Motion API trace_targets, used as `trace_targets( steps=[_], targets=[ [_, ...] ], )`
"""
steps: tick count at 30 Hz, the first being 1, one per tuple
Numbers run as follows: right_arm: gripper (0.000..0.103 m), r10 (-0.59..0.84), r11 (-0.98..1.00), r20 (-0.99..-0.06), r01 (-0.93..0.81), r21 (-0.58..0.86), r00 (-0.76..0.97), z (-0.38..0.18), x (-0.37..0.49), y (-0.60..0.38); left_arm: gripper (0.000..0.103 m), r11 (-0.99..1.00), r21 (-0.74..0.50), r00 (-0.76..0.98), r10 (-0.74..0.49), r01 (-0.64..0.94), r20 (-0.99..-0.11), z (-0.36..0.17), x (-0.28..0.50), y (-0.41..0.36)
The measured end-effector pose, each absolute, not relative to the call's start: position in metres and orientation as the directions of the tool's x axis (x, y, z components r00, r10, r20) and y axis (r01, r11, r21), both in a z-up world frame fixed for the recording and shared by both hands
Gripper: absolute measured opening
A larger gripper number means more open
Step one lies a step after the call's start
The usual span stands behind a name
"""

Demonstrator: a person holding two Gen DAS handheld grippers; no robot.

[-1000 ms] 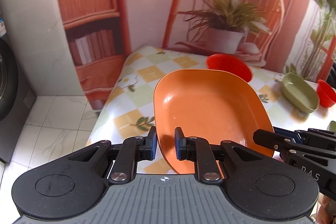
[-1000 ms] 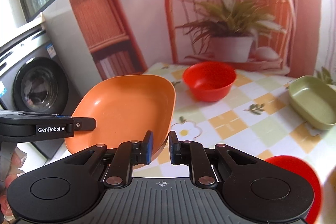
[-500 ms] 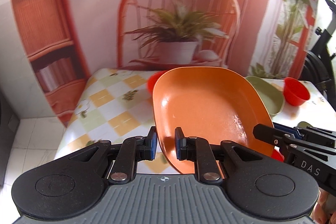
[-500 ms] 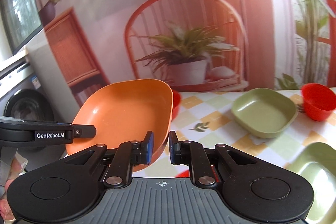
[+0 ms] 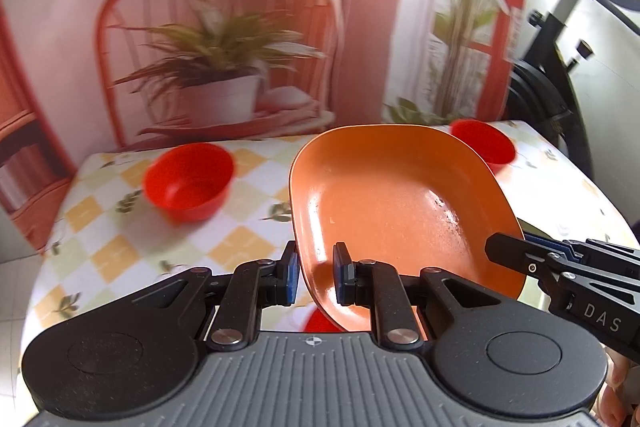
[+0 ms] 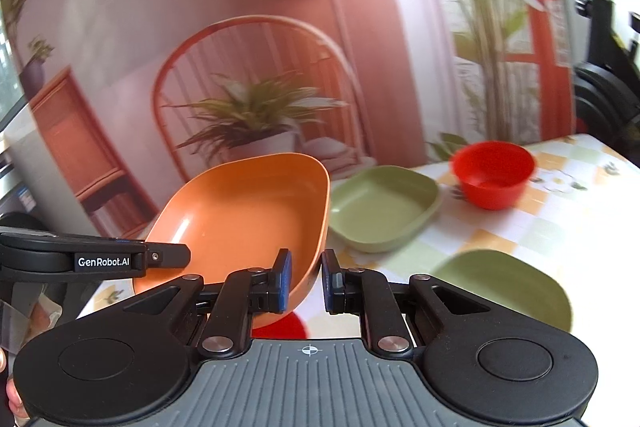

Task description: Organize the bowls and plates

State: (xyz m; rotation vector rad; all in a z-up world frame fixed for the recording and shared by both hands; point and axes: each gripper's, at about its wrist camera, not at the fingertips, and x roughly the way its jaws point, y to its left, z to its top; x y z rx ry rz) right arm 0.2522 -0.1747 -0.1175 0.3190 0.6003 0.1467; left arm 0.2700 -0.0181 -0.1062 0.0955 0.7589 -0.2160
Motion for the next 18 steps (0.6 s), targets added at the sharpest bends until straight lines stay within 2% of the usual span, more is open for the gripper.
trace_targets(
  steps=[18],
  targets=[
    [0.015,0.089,0.923,-0.55,0.139,0.359,0.83,-0.136,0.222,-0.273,0.019,0.87,0.02,0.602,-0.325,0.494,-0.73,-0.12,0.321,-0.131]
  ],
)
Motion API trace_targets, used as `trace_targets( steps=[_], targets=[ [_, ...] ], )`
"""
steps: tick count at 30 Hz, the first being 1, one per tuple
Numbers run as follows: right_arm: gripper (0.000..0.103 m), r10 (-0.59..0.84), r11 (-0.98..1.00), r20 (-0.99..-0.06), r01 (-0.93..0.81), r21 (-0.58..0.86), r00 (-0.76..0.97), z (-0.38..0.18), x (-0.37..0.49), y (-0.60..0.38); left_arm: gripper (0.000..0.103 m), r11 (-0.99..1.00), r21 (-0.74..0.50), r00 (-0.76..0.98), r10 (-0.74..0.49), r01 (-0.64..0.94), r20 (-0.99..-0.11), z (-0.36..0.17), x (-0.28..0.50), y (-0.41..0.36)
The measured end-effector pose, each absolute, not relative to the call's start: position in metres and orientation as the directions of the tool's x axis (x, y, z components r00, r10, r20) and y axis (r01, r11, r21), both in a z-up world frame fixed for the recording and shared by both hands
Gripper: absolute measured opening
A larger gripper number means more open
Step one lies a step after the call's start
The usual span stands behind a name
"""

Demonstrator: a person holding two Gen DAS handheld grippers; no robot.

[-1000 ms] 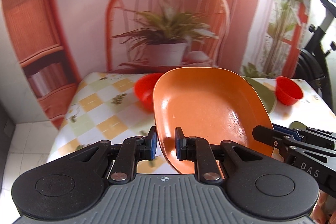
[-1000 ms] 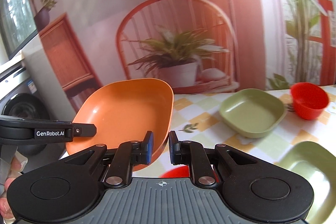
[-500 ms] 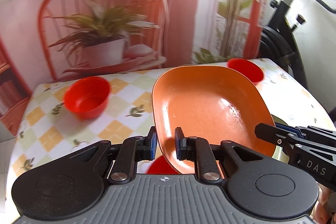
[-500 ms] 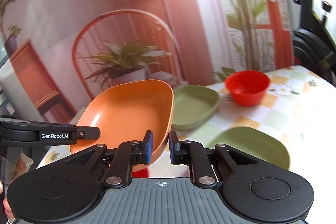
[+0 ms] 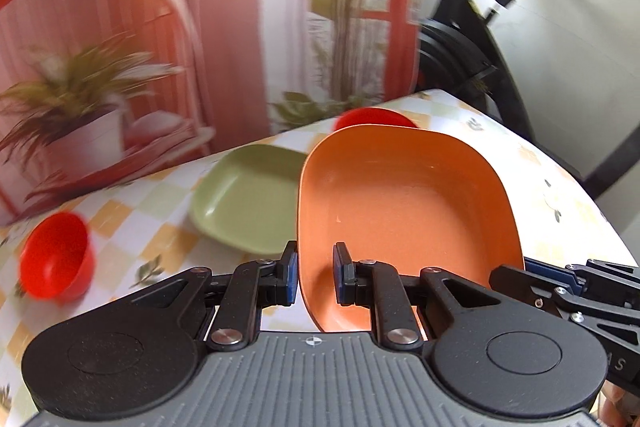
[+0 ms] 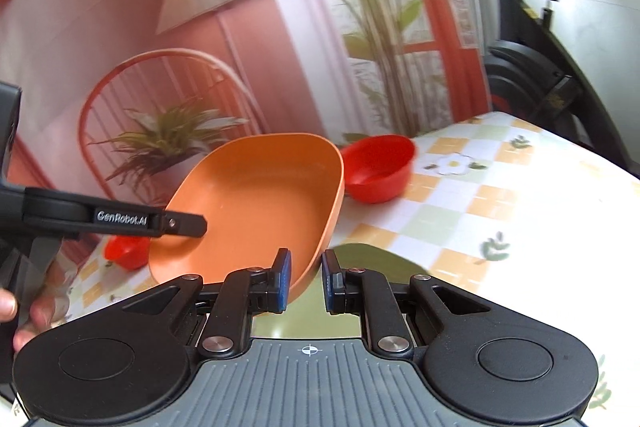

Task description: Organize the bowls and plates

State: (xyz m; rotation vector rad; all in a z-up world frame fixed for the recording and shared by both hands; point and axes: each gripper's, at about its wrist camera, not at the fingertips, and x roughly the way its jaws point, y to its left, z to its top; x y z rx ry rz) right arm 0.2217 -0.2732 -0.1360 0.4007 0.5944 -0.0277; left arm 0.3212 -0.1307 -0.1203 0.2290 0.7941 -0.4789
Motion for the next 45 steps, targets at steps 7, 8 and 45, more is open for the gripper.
trace_targets(
  steps=[7,8,45],
  targets=[
    [0.015,0.053,0.917,-0.6,0.199,0.346,0.798,-0.15,0.208,-0.296,0.019,0.805,0.049,0.541,-0.35,0.591,-0.764,-0.145,0.329,-0.17],
    [0.016,0.052,0.914,-0.614,0.209,0.346,0.788,-0.153,0.206,-0.298,0.019,0.801,0.046,0.533,-0.353,0.597,-0.769,-0.149,0.33,-0.173],
    [0.02,0.136,0.899,-0.706,0.213,0.382,0.695,-0.184,0.201,-0.291,0.02,0.797,0.112,0.493,-0.251,0.594,-0.833,-0.193,0.338,-0.184]
  ],
)
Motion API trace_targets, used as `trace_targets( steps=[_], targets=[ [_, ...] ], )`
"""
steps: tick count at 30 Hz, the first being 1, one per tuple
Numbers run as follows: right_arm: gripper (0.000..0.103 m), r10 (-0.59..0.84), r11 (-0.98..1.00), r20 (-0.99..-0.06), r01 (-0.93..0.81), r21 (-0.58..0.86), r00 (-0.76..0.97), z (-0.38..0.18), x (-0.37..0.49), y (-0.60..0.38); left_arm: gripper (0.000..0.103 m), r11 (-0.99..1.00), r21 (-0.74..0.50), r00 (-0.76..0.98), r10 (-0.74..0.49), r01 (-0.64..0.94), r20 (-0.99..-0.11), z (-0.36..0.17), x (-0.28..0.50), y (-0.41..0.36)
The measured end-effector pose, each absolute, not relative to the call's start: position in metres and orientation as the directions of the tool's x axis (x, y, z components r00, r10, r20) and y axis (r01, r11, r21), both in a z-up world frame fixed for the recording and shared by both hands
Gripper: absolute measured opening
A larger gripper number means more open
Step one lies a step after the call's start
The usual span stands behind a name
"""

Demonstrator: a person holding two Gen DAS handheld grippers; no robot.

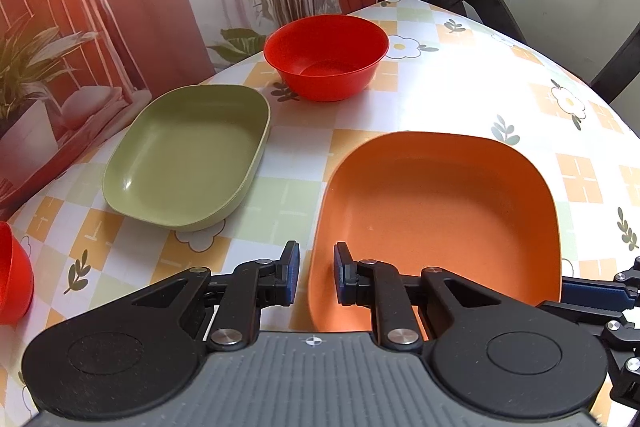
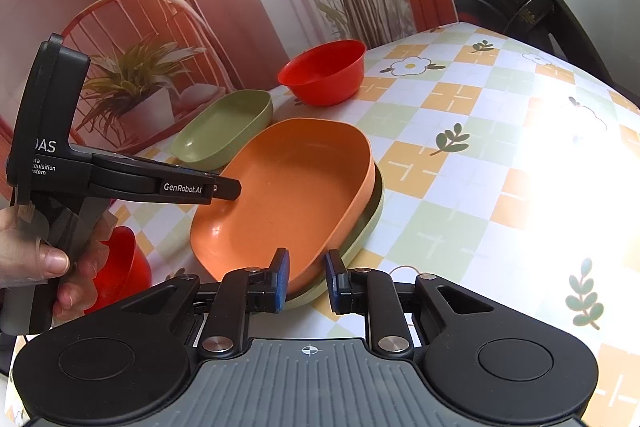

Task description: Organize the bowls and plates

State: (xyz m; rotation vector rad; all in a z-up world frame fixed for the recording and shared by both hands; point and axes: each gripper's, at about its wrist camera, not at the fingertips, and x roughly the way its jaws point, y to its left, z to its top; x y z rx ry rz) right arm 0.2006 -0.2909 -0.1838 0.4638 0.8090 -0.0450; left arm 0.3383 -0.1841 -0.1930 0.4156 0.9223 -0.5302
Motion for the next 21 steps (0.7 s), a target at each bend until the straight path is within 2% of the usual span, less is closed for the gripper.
trace_targets(
  steps=[9,21],
  targets=[
    [0.026,0.111,0.908,-0.706,0.218,0.358,0.699,-0.182,0.2,-0.292,0.02,0.82,0.092,0.503,-0.254,0.565,-0.826,-0.192,0.339,-0.179],
    [0.025,0.045,0.905,-0.662,0.25,0.344,0.749,-0.171,0.201,-0.305,0.02,0.84,0.066,0.547,-0.289,0.539,-0.785,-0.174,0.338,-0.168]
  ],
)
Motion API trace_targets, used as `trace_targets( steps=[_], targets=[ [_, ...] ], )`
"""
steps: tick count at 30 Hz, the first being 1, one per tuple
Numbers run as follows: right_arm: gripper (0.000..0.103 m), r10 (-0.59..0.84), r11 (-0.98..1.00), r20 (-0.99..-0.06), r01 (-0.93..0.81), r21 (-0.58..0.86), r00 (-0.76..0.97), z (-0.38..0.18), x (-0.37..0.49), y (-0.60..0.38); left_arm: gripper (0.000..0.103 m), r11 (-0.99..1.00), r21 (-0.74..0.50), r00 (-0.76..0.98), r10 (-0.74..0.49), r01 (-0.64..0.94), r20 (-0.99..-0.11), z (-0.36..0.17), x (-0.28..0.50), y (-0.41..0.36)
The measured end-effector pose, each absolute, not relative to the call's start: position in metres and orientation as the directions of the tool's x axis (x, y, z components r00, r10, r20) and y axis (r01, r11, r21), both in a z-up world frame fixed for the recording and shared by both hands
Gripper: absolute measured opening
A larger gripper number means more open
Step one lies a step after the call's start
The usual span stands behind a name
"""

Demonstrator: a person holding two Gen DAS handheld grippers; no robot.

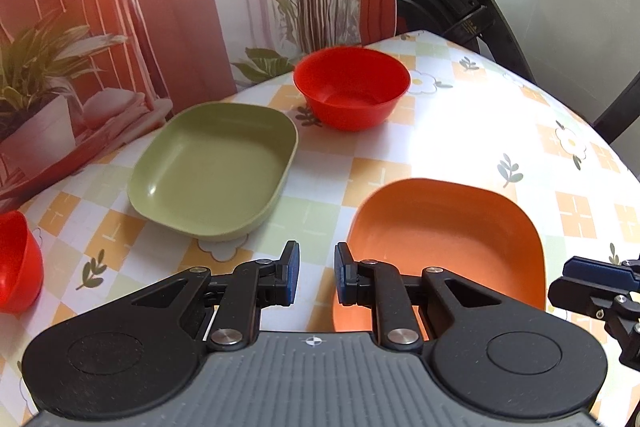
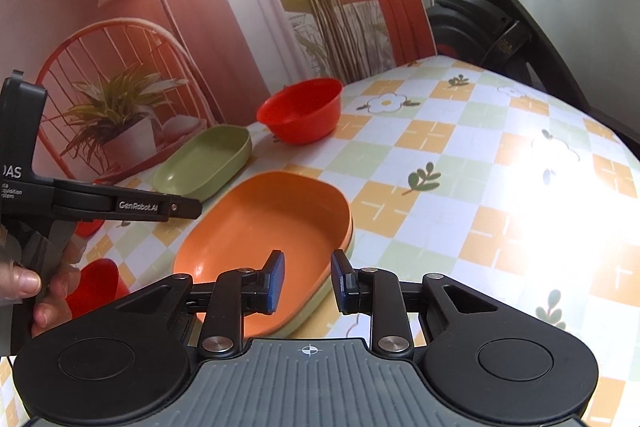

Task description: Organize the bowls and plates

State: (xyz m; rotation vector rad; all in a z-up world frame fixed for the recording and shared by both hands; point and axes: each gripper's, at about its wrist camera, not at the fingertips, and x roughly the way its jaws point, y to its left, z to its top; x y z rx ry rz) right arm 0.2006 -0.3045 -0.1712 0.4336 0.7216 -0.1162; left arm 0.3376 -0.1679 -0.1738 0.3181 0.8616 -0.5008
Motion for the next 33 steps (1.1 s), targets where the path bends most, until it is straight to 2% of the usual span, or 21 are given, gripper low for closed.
trace_targets(
  steps=[3,16,21,27,33],
  targets=[
    [0.025,0.04,0.911,-0.641,0.235,0.338,0.766,-0.164,0.206,-0.303,0.02,0.852,0.042,0.567,-0.309,0.521,-0.764,-0.161,0.341,-0.157],
    [0.025,0.07,0.933,-0.577,0.151,0.326,0.814,-0.137,0.267,-0.276,0.02,0.896,0.113,0.676,-0.235,0.429,-0.698,-0.125,0.382,-0.113],
    [0.025,0.126,0.916,-0.597,0.138,0.377,0.792,-0.141,0.308,-0.272,0.02,0.91,0.129,0.686,-0.198,0.394,-0.701,-0.13,0.406,-0.101],
    [0.025,0.139,0.924,-0.628,0.128,0.361,0.765,-0.145,0.359,-0.267,0.02,0.952,0.023,0.657,-0.193,0.306,-0.729,-0.153,0.436,-0.085],
    [0.025,0.147,0.896,-0.696,0.204,0.395,0.702,-0.173,0.399,-0.264,0.02,0.965,0.001,0.626,-0.168,0.261,-0.762,-0.176,0.461,-0.082]
  ],
)
